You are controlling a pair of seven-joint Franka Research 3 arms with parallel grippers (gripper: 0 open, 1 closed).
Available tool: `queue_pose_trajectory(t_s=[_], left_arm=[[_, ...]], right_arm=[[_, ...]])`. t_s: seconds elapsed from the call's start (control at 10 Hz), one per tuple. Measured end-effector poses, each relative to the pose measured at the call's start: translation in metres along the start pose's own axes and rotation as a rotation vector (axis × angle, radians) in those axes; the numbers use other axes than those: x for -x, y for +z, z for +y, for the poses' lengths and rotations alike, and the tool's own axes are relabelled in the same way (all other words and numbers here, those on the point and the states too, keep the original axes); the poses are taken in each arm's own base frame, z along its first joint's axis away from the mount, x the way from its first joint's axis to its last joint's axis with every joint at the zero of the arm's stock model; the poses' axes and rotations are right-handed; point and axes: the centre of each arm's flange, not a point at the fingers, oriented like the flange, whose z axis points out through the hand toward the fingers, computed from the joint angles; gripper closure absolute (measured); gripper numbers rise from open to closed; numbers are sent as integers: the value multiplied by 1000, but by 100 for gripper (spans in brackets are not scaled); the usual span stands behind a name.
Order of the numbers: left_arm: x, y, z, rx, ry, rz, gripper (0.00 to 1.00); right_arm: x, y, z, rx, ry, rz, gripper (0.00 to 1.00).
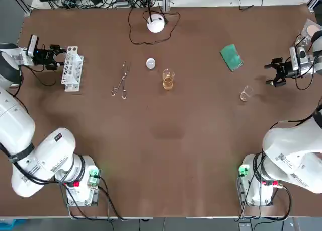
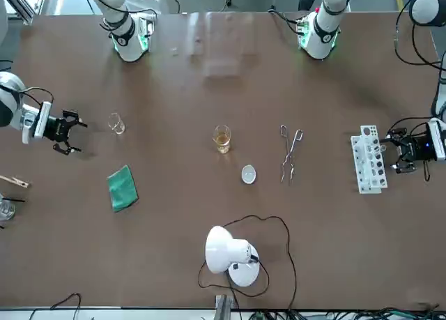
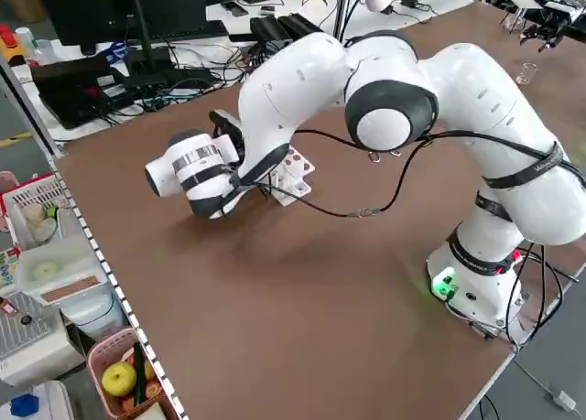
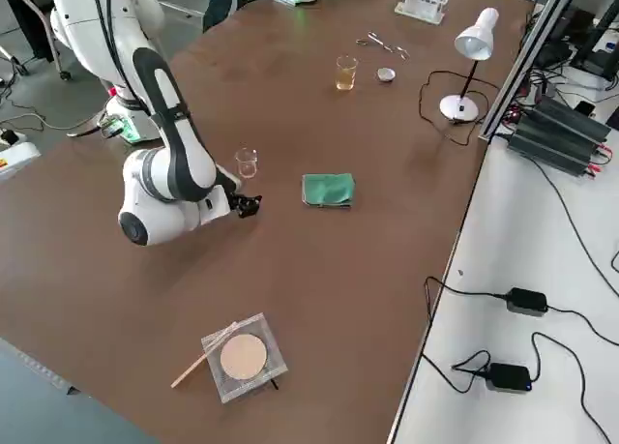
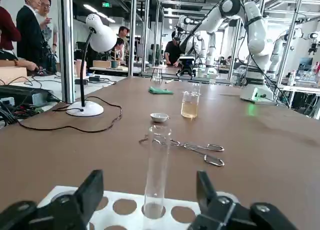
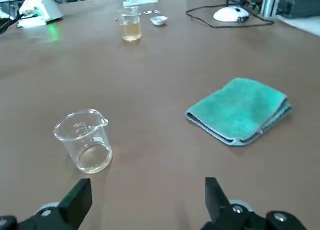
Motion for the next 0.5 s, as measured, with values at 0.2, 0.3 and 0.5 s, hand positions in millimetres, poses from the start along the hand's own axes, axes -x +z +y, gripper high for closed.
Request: queue_pose_trajectory(t_s=[0.2,0.3,0.5], left_arm=[[4,4,3,-4,-9,19,31],[9,8,7,0,-21,33,34],[12,15,9,-10,-26,69,43]], right_arm=[[20,20,-12,-31,-30,54,0],[32,31,-19,-45,-3,79,0],[47,42,-36,-53,32,112,0]])
